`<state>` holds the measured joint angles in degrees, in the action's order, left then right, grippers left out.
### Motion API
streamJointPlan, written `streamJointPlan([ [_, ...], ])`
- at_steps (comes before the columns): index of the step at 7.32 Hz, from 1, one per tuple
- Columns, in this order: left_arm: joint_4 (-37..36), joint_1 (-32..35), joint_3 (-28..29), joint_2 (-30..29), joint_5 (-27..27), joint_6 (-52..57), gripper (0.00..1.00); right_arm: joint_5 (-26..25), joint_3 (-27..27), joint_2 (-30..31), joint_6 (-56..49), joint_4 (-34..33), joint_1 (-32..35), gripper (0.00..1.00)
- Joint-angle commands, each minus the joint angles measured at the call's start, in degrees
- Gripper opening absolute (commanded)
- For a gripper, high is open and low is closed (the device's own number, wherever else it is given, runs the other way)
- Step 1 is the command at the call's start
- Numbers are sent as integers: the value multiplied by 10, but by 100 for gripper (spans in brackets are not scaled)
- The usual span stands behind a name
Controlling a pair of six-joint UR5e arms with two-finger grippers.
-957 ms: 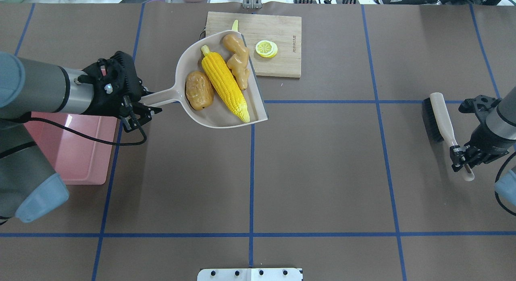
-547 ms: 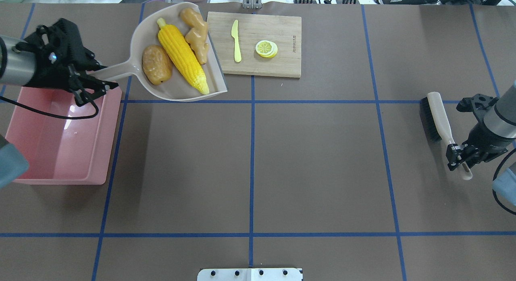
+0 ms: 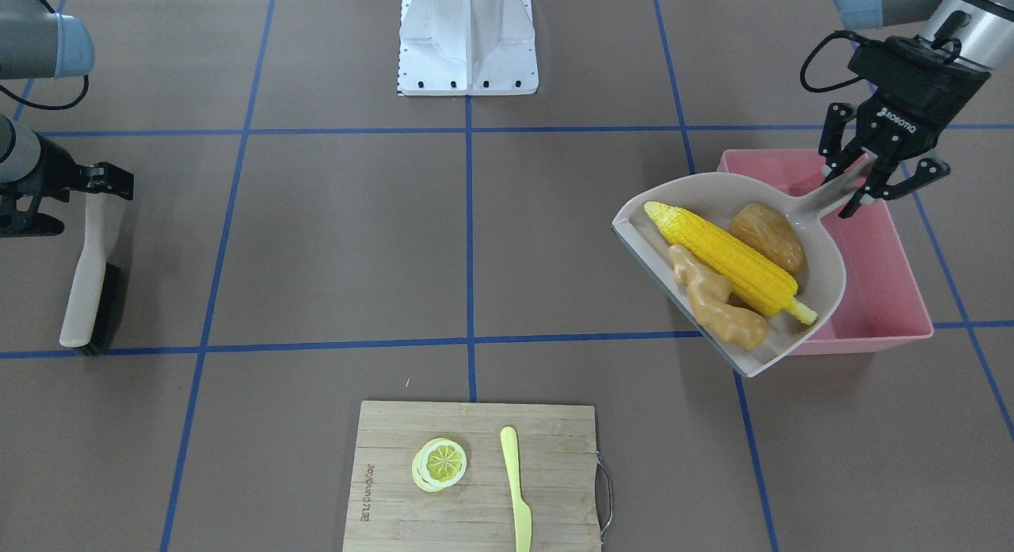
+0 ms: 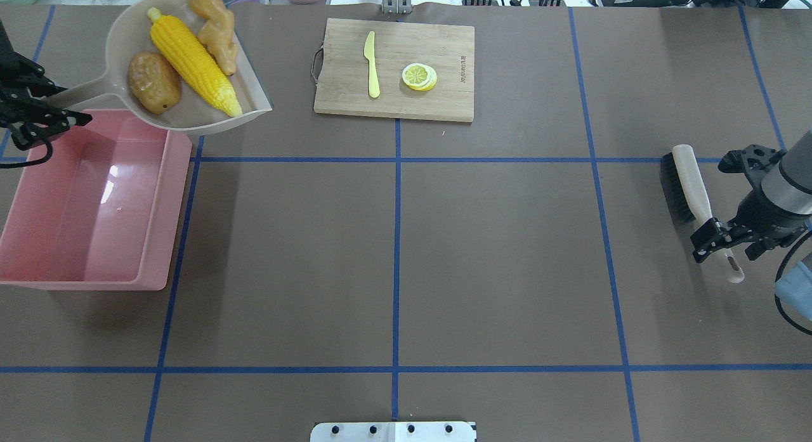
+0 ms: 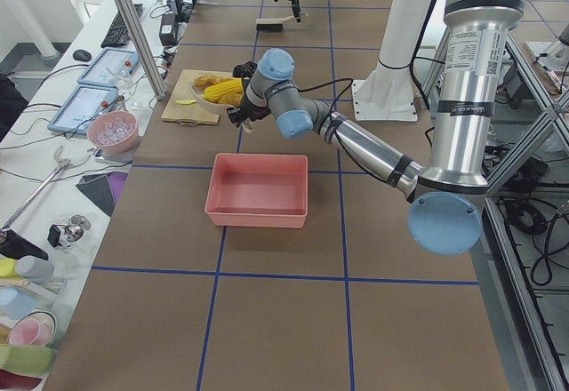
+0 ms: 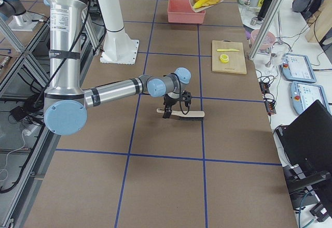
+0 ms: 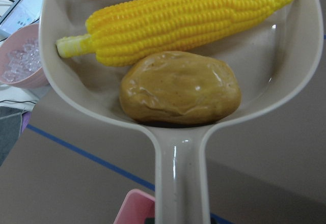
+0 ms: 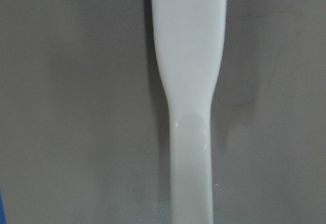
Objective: Sweep and dump trash into bin
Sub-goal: 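Carry the loaded dustpan over the pink bin with the left gripper, then tilt the dustpan with the left gripper to dump the food into the pink bin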
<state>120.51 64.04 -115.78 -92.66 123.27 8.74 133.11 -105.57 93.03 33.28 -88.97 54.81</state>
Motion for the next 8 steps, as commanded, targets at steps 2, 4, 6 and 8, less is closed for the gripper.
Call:
streamJointPlan([
  [2,9,35,-29,82,31,-3,0,4,1,-31,-8,-5,66,100],
  [4,54,78,-30,148,83,-2,0,-14,25,-34,-97,-5,135,100],
  [6,142,107,-28,242,116,0,0,-15,88,-27,-256,-5,218,100],
  [8,201,110,-27,320,116,2,0,-38,122,-8,-359,-4,283,100],
])
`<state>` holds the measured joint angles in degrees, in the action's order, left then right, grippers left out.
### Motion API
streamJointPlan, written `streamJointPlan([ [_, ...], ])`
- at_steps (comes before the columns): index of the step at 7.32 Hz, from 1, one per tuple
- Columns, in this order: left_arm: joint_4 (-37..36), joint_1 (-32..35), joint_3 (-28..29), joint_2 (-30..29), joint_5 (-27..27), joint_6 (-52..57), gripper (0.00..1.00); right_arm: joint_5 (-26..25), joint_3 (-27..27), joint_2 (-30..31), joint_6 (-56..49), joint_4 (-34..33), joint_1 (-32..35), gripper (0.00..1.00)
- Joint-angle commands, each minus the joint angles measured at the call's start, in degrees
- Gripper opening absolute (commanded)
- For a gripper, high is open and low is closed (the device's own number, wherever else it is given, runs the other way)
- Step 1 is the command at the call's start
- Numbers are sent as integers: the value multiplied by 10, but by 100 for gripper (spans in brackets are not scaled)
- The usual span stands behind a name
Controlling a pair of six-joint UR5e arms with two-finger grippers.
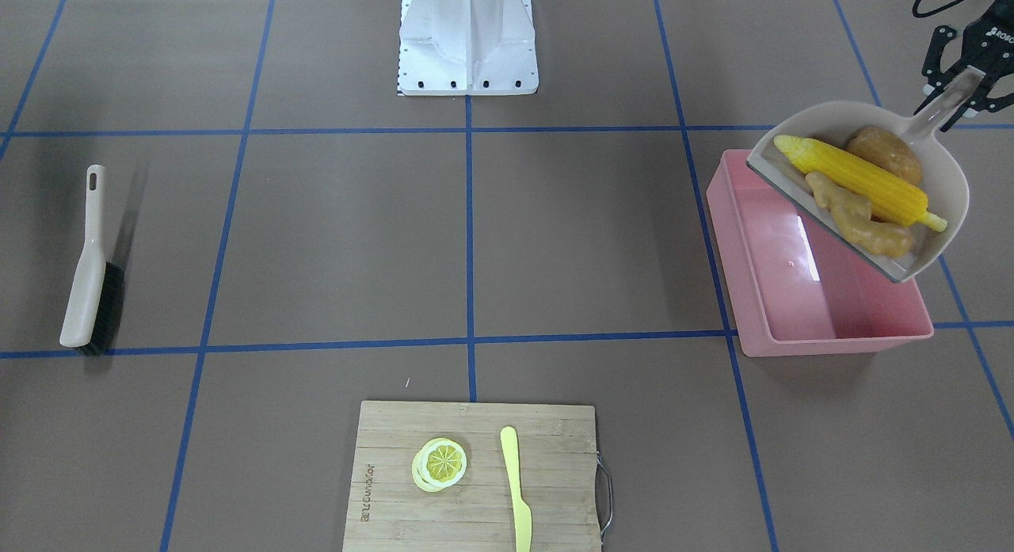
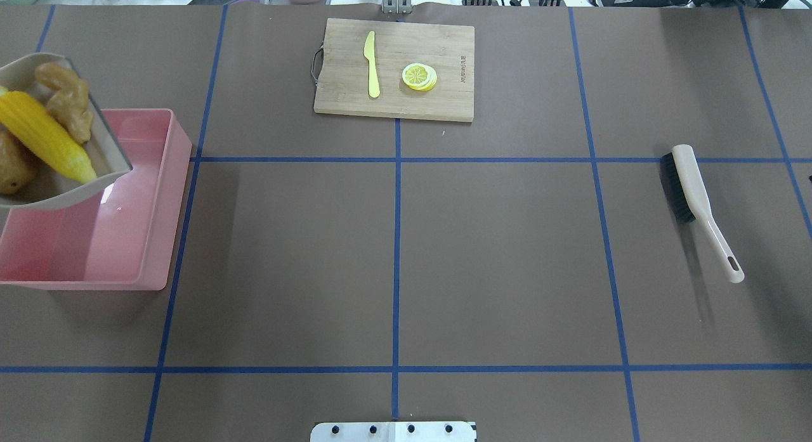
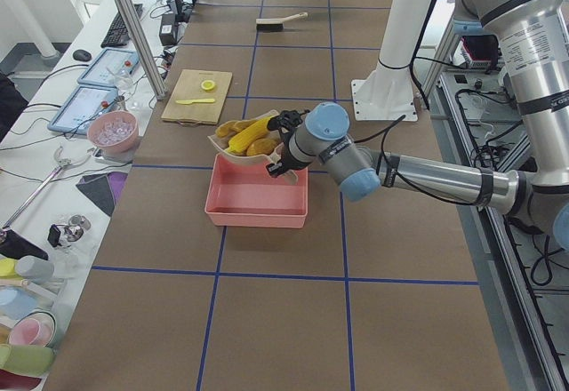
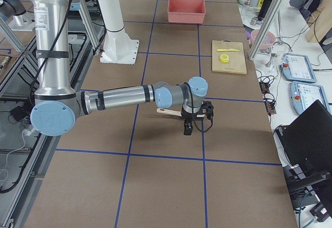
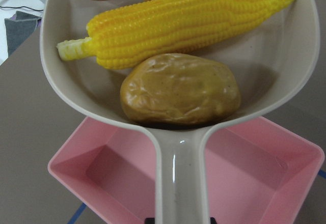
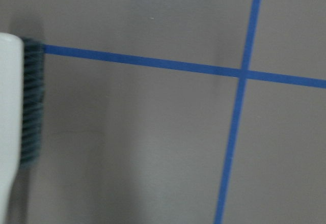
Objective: Sweep and dump trash into bin
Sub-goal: 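Tilt the dustpan with the left gripper to dump the food into the pink bin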
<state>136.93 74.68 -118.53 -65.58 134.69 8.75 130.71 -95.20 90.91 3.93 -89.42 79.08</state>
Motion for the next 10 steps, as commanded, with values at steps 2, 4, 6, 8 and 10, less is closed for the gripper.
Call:
streamJointPlan([
  [2,34,4,4,85,1,38,0,-18,12,39,-78,6,57,100],
  [4,-64,0,-31,80,-3,42,0,-27,12,38,-79,6,65,100],
  [6,-166,-4,-71,78,-7,61,0,-27,-2,42,-78,0,72,100],
  [8,-266,-5,-100,81,-37,156,0,-27,-2,55,-74,7,76,100],
  [10,-343,-27,-142,83,-54,159,0,-30,-7,47,-73,13,76,100],
])
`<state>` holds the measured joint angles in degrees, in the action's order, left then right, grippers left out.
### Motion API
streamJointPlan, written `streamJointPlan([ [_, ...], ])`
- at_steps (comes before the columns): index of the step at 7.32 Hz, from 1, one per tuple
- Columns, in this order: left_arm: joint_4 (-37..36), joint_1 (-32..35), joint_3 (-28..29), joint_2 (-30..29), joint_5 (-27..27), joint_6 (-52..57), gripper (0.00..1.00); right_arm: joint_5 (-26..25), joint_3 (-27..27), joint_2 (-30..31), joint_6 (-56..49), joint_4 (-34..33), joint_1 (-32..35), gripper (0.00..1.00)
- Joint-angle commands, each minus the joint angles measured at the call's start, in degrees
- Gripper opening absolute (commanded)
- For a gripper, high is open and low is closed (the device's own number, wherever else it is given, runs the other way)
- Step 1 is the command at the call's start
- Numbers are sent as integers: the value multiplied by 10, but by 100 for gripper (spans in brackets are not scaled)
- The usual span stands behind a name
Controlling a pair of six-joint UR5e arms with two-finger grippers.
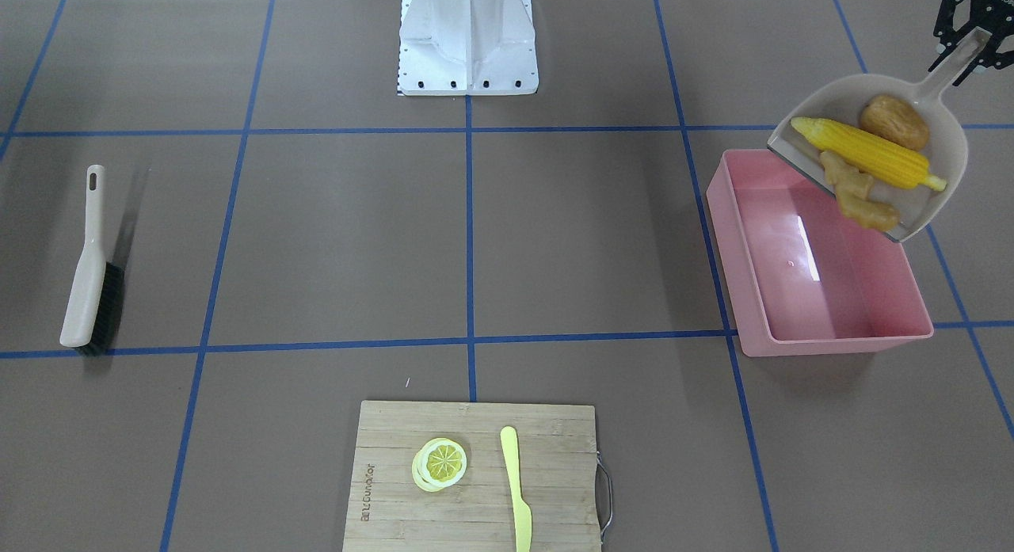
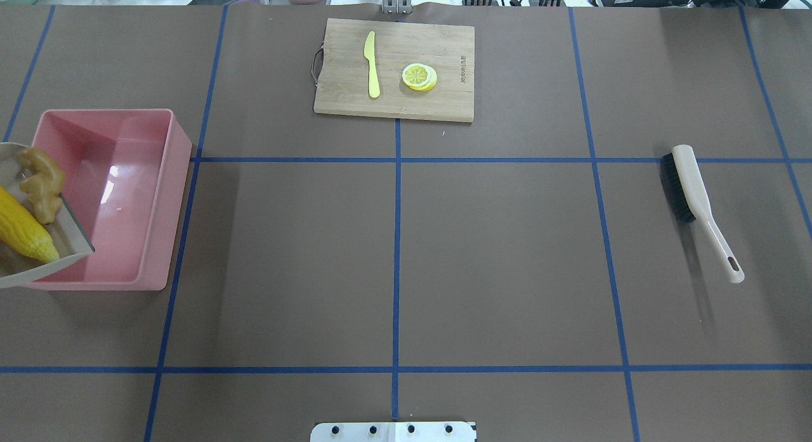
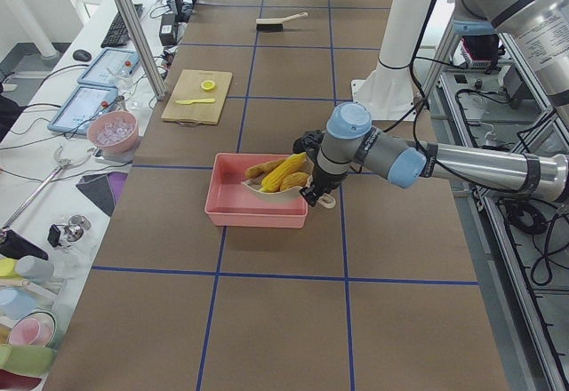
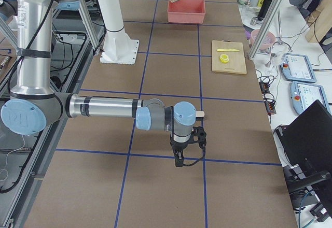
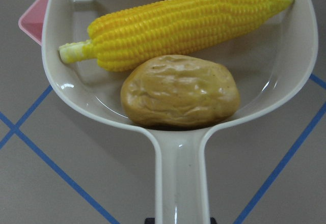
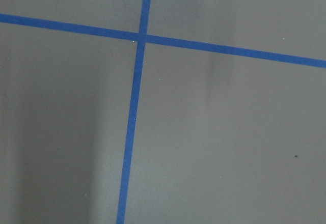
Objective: Sweep and dump trash into bin
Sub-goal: 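Tilt the dustpan with the left gripper to dump the food into the pink bin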
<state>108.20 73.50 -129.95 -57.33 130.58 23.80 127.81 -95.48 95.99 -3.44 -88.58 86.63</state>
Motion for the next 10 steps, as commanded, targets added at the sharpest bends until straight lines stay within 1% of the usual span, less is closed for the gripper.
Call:
streamJointPlan([
  [1,-97,-24,-40,-1,-16,12,0,-5,-21,2,-1,22,4,100],
  [3,-196,-47,-55,-5,-17,20,0,-3,-19,4,3,23,3,100],
  [4,-217,-49,-56,-9,-17,25,0,-5,-17,3,2,24,3,100],
  [6,-295,-54,-71,-19,-18,62,0,-32,-4,-9,2,24,1,100],
  [7,-314,-55,-74,-23,-28,84,0,-32,13,-17,3,24,1,100],
  [10,-318,-53,-79,-24,-33,86,0,-27,77,-76,5,23,1,100],
])
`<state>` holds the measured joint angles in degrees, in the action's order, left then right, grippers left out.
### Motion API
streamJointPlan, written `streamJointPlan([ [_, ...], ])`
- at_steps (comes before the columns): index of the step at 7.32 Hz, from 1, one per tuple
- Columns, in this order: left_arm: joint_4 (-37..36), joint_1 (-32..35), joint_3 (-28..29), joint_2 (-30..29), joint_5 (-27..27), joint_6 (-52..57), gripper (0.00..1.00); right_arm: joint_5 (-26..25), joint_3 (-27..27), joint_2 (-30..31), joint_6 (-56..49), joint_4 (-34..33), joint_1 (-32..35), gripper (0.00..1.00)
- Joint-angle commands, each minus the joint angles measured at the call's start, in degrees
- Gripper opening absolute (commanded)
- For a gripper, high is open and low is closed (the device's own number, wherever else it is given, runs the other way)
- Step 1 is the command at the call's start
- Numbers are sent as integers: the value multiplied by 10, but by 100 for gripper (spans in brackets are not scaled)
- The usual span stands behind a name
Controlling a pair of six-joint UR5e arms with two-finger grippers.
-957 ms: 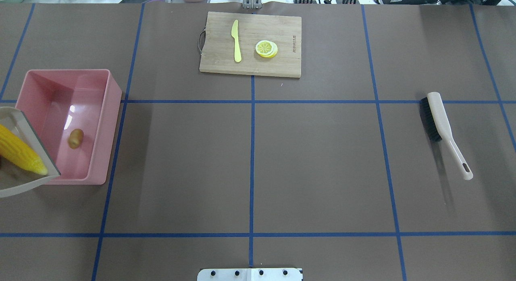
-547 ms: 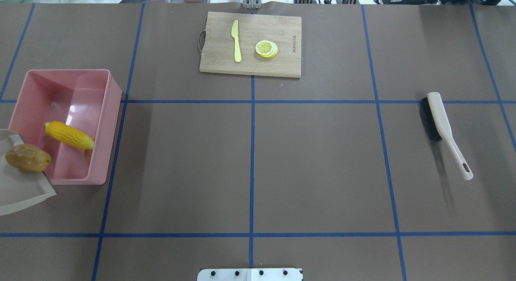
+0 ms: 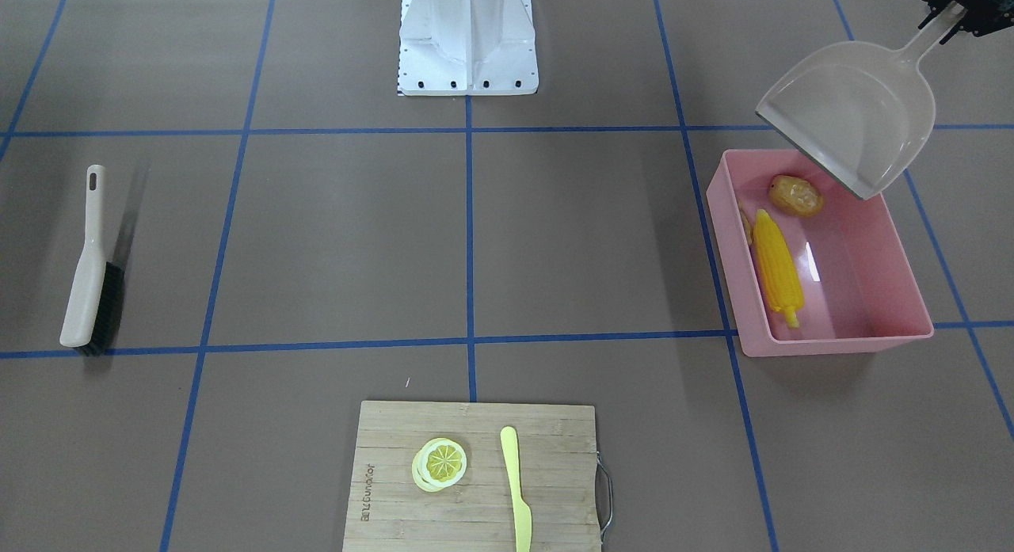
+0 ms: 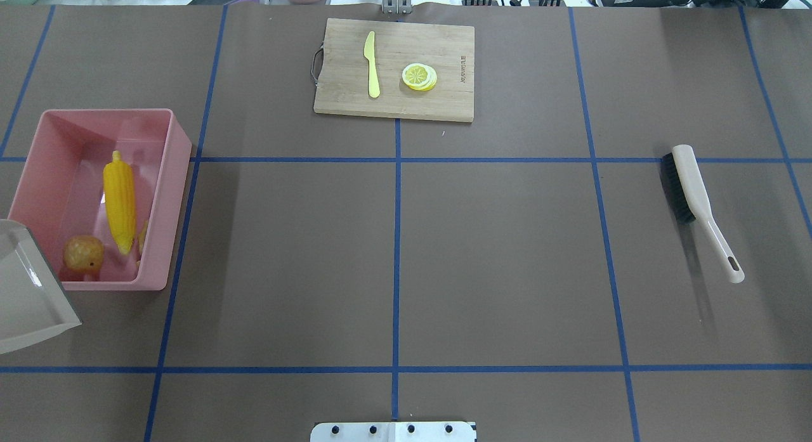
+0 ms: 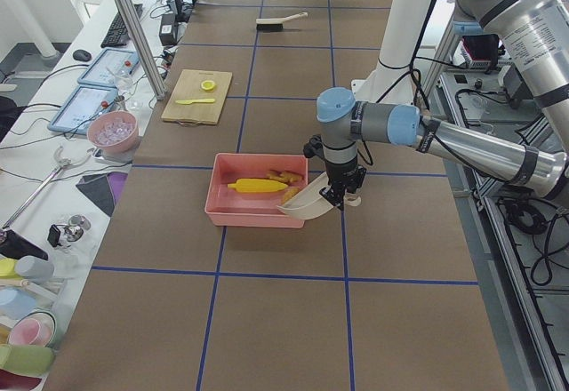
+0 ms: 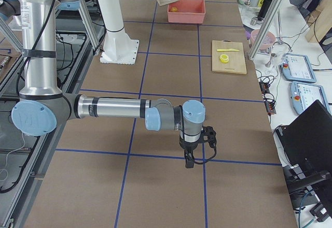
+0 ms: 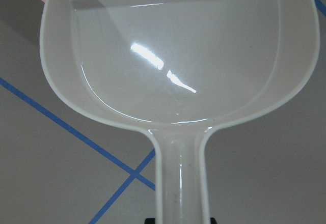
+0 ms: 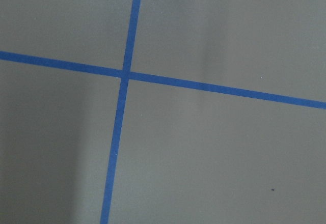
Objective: Sweep and dump trash into bin
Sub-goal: 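Tilt the dustpan with the left gripper to dump the food into the pink bin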
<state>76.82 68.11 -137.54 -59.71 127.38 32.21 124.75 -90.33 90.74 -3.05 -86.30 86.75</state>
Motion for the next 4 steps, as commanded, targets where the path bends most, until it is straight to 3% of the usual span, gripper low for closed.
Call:
streamJointPlan([
  [1,-10,10,-7,-1,-1,9,0,4,24,-24,0,0,1,100],
  [4,-3,58,-18,-15,-2,43,0,1,11,-16,-2,2,1,100],
])
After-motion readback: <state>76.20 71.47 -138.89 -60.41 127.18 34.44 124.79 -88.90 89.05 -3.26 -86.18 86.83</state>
